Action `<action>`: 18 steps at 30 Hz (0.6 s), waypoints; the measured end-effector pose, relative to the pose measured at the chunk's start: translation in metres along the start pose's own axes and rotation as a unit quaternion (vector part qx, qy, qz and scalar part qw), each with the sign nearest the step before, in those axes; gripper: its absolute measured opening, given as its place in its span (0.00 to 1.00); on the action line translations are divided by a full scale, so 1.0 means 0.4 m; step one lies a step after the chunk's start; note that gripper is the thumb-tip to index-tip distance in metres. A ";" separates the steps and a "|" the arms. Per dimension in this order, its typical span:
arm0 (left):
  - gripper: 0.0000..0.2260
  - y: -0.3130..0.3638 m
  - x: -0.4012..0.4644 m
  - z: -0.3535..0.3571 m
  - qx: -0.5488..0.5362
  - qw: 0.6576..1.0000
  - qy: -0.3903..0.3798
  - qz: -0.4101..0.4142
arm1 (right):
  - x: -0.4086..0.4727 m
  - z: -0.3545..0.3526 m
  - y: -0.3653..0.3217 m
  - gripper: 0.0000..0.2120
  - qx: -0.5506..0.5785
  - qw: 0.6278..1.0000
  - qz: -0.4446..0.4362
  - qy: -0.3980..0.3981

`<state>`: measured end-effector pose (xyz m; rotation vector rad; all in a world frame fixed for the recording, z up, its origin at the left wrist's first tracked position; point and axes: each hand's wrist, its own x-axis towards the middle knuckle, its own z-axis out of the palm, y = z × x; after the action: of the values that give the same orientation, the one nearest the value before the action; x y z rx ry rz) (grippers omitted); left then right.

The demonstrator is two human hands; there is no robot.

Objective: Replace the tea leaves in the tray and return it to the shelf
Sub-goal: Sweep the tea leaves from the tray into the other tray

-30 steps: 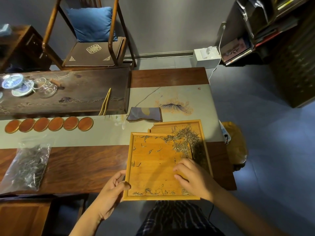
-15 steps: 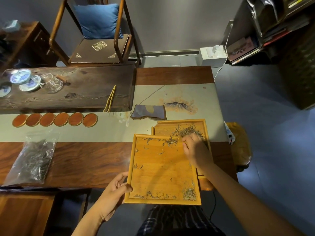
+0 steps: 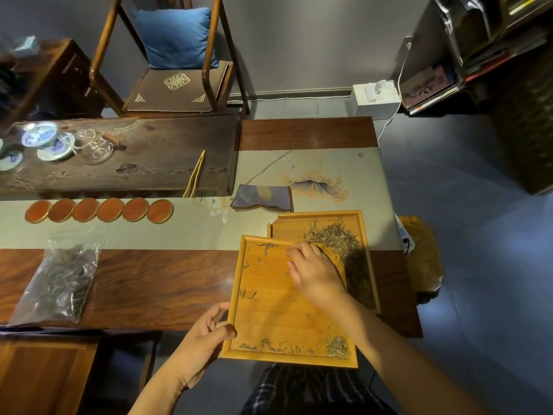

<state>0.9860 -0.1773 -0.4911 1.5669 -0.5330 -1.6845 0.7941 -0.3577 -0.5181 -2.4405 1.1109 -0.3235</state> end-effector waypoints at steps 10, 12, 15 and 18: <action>0.19 0.003 -0.022 -0.005 0.062 0.997 0.036 0.013 | -0.030 -0.057 0.139 0.10 0.037 0.997 0.046 0.051; 0.19 0.006 -0.028 -0.009 0.063 0.997 0.040 0.012 | -0.028 -0.064 0.149 0.09 0.036 0.997 0.045 0.051; 0.18 0.013 -0.037 -0.012 0.061 0.997 0.051 0.013 | -0.024 -0.075 0.155 0.07 0.054 0.994 0.066 0.064; 0.18 0.023 -0.052 -0.003 0.050 0.997 0.058 0.009 | -0.024 -0.093 0.148 0.08 0.114 0.983 0.109 0.092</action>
<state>0.9884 -0.1671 -0.4710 1.7164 -0.5772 -1.5629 0.7350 -0.3958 -0.5140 -2.0999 1.3251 -0.5813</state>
